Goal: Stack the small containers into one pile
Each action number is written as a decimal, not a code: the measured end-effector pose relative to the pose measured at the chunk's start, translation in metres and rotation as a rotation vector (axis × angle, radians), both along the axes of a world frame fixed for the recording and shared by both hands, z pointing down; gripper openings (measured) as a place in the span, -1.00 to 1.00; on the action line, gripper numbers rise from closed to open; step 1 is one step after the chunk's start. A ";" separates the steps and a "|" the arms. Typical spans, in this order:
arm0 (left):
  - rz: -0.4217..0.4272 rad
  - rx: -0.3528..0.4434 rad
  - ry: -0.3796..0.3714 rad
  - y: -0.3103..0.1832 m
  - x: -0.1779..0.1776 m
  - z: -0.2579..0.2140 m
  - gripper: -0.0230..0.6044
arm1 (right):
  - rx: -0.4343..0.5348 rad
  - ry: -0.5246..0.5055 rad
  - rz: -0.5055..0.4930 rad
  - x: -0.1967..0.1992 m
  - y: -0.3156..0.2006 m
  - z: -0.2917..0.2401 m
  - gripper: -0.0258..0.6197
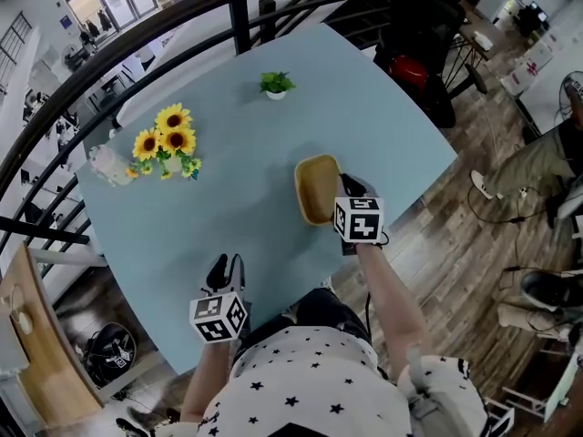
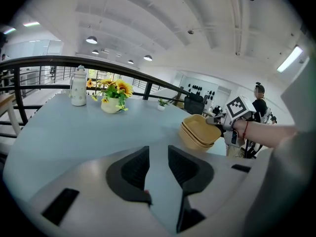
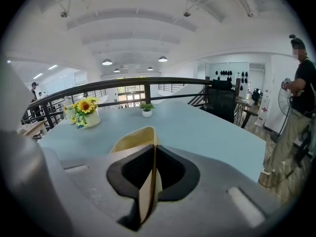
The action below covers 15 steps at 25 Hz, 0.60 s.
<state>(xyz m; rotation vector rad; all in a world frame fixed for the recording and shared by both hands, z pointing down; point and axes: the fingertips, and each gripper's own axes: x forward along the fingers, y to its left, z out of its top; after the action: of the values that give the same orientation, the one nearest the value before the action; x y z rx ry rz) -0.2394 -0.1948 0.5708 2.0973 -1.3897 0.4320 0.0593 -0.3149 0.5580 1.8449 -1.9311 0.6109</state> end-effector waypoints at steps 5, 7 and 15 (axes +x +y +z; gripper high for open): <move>-0.007 -0.002 -0.007 0.001 -0.005 0.002 -0.55 | -0.021 0.001 -0.002 -0.003 0.003 0.013 -0.85; -0.006 -0.004 -0.011 0.001 -0.006 0.003 -0.55 | -0.023 0.006 -0.002 -0.003 0.003 0.016 -0.85; -0.007 0.000 -0.013 0.002 -0.009 0.002 -0.57 | -0.028 0.044 -0.004 -0.001 0.000 0.023 -0.85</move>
<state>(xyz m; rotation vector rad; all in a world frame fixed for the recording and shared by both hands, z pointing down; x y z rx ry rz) -0.2483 -0.1928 0.5728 2.0925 -1.4040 0.4434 0.0583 -0.3150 0.5809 1.8218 -1.8876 0.5884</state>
